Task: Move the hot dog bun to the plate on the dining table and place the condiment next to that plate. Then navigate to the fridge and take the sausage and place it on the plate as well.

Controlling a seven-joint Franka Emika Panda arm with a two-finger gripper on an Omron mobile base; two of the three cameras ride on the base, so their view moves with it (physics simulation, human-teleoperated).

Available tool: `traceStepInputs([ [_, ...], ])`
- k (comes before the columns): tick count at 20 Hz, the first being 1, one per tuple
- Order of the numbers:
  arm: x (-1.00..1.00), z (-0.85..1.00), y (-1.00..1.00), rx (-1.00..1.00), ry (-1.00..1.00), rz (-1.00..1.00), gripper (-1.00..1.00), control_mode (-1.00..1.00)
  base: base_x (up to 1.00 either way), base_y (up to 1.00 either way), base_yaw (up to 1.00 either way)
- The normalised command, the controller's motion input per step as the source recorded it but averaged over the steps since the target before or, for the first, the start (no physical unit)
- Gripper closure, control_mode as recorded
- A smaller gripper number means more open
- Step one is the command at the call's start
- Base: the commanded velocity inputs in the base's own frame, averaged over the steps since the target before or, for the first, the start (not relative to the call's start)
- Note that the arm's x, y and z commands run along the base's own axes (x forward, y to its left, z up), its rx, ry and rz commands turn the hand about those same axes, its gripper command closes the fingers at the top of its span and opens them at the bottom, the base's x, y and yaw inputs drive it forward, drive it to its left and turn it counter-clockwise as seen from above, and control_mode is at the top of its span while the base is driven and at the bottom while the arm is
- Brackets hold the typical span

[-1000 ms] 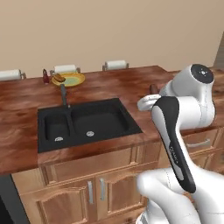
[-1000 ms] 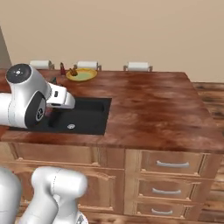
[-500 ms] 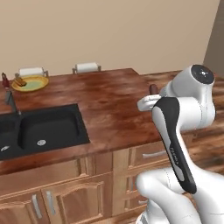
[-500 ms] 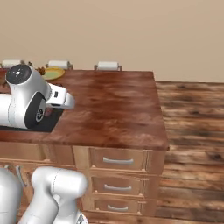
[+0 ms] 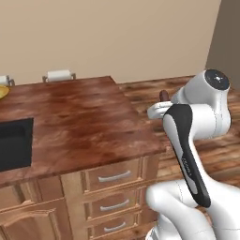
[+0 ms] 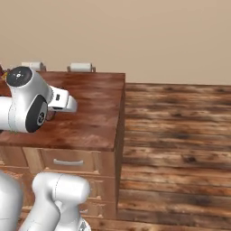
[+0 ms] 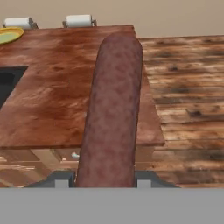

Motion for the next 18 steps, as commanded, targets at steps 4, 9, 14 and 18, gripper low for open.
traceStepInputs([
  [4,0.00,0.00,0.00,0.00,0.00,0.00,1.00,1.00,0.16,-1.00,0.01],
  [9,0.00,0.00,0.00,0.00,0.00,0.00,1.00,1.00,0.39,-1.00,0.09],
  [14,0.00,0.00,0.00,0.00,0.00,0.00,1.00,1.00,0.89,-1.00,0.22],
  [18,0.00,0.00,0.00,0.00,0.00,0.00,1.00,1.00,1.00,-0.99,0.25],
])
